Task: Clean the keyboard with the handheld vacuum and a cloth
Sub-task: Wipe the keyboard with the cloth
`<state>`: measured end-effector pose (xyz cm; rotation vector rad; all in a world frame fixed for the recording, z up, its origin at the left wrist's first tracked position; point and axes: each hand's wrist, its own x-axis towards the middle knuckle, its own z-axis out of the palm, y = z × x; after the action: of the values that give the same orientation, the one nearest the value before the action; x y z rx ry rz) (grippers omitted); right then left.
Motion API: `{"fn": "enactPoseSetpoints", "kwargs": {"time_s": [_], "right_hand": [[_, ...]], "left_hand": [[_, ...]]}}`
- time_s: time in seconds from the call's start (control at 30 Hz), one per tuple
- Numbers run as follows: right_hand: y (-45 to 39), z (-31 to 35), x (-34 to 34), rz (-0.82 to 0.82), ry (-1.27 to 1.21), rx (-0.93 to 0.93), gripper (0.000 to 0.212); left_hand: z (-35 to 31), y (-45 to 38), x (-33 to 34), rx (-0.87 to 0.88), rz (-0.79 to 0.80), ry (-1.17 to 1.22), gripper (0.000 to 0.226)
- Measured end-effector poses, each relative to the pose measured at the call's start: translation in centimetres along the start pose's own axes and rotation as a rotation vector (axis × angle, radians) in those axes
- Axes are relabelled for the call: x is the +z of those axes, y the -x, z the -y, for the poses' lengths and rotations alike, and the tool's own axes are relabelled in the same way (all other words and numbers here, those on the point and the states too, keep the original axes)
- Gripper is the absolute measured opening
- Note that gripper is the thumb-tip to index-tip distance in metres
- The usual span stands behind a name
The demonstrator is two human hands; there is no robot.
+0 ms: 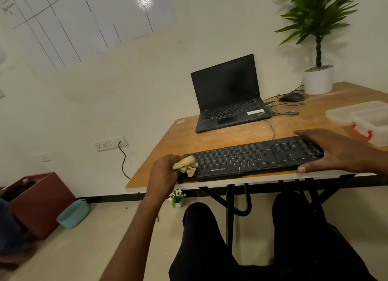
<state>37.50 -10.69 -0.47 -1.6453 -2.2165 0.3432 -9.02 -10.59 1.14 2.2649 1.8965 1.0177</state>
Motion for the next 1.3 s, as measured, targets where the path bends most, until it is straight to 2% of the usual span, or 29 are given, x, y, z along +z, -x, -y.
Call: {"fn": "enactPoseSetpoints", "kwargs": {"time_s": [0.23,0.5,0.67,0.83,0.93,1.1,1.3], "right_hand": [[0.1,0.3,-0.2,0.005,-0.003,-0.003,0.126],[0.2,0.0,0.0,0.0,0.019,-0.012,0.126],[0.3,0.0,0.0,0.003,0.024,-0.007,0.126],[0.3,0.3,-0.1,0.005,0.015,-0.02,0.126],[0.3,0.2,-0.2,-0.001,0.02,-0.024,0.125],[0.0,0.0,0.0,0.0,0.048,-0.024,0.125],[-0.1,-0.3,0.0,0.007,0.045,-0.019,0.126]], "left_hand": [[-4.2,-0.3,2.0,0.094,0.071,0.022,0.047],[-1.1,-0.1,-0.1,-0.011,0.034,-0.032,0.041],[-1.6,0.8,-0.3,0.051,-0.028,-0.234,0.05],[-0.1,0.9,-0.9,-0.091,-0.008,-0.174,0.043],[-0.1,0.9,-0.7,-0.111,-0.008,-0.097,0.041],[-3.9,0.8,1.0,-0.012,0.051,-0.039,0.05],[-9.5,1.1,4.3,0.186,0.116,-0.001,0.047]]}}
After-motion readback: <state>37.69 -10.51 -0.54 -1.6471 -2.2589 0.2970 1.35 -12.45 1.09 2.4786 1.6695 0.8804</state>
